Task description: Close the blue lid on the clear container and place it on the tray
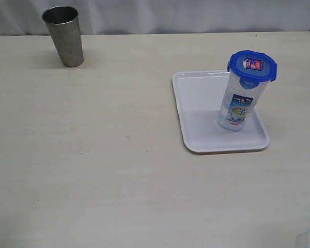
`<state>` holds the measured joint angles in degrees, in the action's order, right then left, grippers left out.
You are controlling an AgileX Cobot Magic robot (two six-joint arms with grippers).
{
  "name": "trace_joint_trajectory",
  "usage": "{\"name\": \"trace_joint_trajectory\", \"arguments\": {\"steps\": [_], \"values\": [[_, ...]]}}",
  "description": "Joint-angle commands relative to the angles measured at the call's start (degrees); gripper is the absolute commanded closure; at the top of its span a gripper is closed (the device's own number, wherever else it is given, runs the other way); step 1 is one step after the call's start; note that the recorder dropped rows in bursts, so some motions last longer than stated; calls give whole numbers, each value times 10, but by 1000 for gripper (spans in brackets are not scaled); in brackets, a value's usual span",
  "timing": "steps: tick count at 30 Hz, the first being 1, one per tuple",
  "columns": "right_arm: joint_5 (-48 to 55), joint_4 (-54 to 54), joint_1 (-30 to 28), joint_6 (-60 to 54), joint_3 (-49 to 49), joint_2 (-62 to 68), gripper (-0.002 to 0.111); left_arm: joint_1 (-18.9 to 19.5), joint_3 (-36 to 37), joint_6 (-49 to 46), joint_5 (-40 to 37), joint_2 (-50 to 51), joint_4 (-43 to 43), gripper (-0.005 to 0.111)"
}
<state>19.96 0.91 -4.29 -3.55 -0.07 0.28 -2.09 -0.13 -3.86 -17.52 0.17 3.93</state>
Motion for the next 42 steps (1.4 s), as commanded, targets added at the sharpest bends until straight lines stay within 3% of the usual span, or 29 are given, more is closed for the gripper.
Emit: {"name": "trace_joint_trajectory", "arguments": {"steps": [1, 14, 42], "values": [[-1, 2, -2, -1, 1, -3, 104, 1, 1, 0, 1, -2, -1, 107], [-1, -55, -2, -1, 1, -3, 104, 1, 1, 0, 0, -2, -1, 107], [2, -37, -2, 12, 1, -3, 104, 1, 1, 0, 0, -2, 2, 107]]}}
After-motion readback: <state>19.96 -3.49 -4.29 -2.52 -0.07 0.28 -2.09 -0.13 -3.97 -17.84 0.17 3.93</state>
